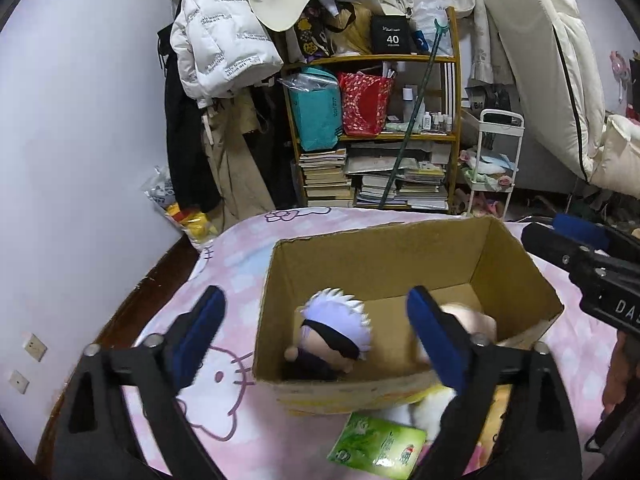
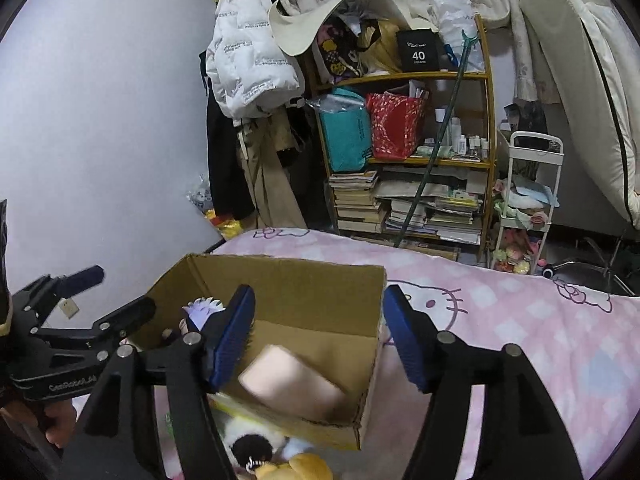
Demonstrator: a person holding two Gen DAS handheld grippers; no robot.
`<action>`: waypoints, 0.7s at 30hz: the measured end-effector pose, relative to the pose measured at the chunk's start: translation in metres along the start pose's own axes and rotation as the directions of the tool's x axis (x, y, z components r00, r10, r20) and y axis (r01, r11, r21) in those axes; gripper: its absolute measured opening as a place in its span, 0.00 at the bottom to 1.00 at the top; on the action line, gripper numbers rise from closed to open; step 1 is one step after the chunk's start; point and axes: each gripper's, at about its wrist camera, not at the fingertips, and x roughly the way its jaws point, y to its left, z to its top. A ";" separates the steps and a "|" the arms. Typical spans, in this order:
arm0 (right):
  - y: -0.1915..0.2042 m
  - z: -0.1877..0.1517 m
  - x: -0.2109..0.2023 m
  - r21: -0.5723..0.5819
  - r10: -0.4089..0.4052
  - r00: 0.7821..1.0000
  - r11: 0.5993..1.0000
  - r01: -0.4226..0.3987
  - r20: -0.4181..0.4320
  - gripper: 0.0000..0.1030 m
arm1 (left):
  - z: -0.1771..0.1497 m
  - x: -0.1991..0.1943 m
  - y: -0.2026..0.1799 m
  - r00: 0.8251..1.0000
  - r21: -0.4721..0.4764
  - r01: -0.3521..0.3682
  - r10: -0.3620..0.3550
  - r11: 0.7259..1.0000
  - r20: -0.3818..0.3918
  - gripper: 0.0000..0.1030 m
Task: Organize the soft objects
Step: 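Lower the doll into the box with the left tool while the right drops the cushion in, then withdraw both open tools from the box toward the remaining plush toys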
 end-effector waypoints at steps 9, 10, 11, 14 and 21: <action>-0.003 -0.004 -0.028 0.029 -0.008 1.000 1.000 0.009 -0.006 0.92 | -0.010 -0.028 0.002 1.000 0.004 -0.002 0.002 1.000 -0.019 0.93; -0.002 -0.004 -0.031 0.030 -0.012 1.000 0.999 0.013 -0.010 0.92 | -0.012 -0.030 0.003 1.000 0.003 0.000 0.000 1.000 -0.022 0.93; -0.001 -0.005 -0.034 0.030 -0.015 1.000 0.999 0.016 -0.014 0.93 | -0.013 -0.033 0.004 1.000 0.006 0.002 -0.002 1.000 -0.027 0.93; 0.002 -0.010 -0.045 0.023 -0.018 1.000 1.000 0.018 -0.020 0.97 | -0.017 -0.043 0.003 0.999 0.027 0.025 -0.024 0.999 -0.049 0.93; 0.014 -0.017 -0.067 -0.012 -0.024 0.999 1.000 0.023 -0.029 0.99 | -0.024 -0.073 0.001 0.998 0.055 0.003 0.001 0.998 -0.065 0.93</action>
